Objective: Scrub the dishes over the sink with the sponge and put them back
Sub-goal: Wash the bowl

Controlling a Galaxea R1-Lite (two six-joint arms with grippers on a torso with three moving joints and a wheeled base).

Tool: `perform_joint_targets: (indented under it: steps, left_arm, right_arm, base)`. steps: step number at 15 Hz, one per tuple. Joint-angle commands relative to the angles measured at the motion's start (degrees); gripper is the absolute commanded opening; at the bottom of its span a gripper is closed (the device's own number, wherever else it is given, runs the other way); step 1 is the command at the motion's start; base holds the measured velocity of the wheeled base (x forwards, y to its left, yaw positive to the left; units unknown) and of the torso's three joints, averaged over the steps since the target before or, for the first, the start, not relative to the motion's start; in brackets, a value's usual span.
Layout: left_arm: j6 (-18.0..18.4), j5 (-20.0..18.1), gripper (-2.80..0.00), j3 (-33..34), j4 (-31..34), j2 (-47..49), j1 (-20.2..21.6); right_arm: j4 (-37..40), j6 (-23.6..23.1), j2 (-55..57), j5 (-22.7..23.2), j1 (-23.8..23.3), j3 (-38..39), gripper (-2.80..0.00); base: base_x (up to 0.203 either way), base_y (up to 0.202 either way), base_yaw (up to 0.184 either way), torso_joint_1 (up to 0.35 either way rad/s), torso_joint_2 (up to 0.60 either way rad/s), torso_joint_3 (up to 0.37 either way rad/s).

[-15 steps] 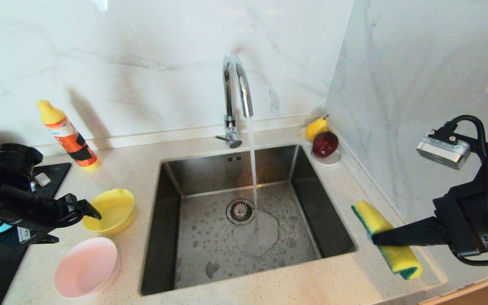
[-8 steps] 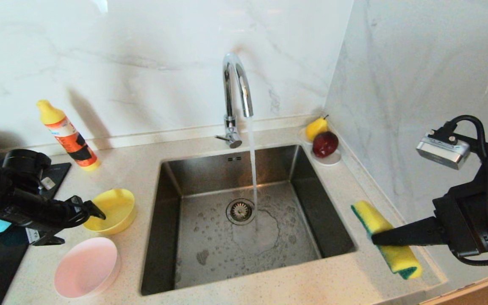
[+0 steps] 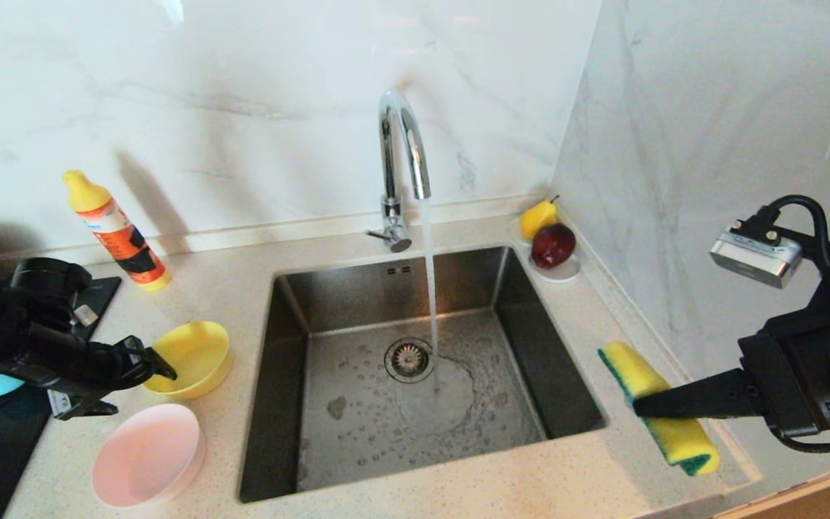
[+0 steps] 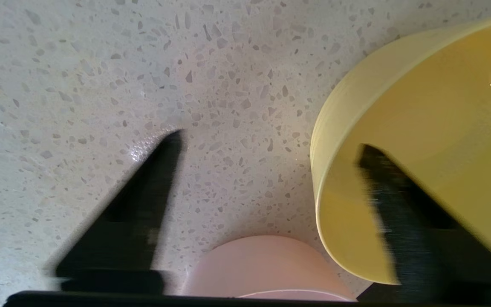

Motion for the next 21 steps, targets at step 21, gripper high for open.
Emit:
perform_joint_targets:
  steps: [21]
  left_arm:
    - [-6.44, 0.08, -2.80, -10.55, 1.95, -7.83, 3.71]
  right_arm:
    - [0.69, 0.29, -1.63, 0.18, 0.10, 0.30, -2.80]
  base:
    - [0.000, 0.000, 0.000, 0.000, 0.00, 0.000]
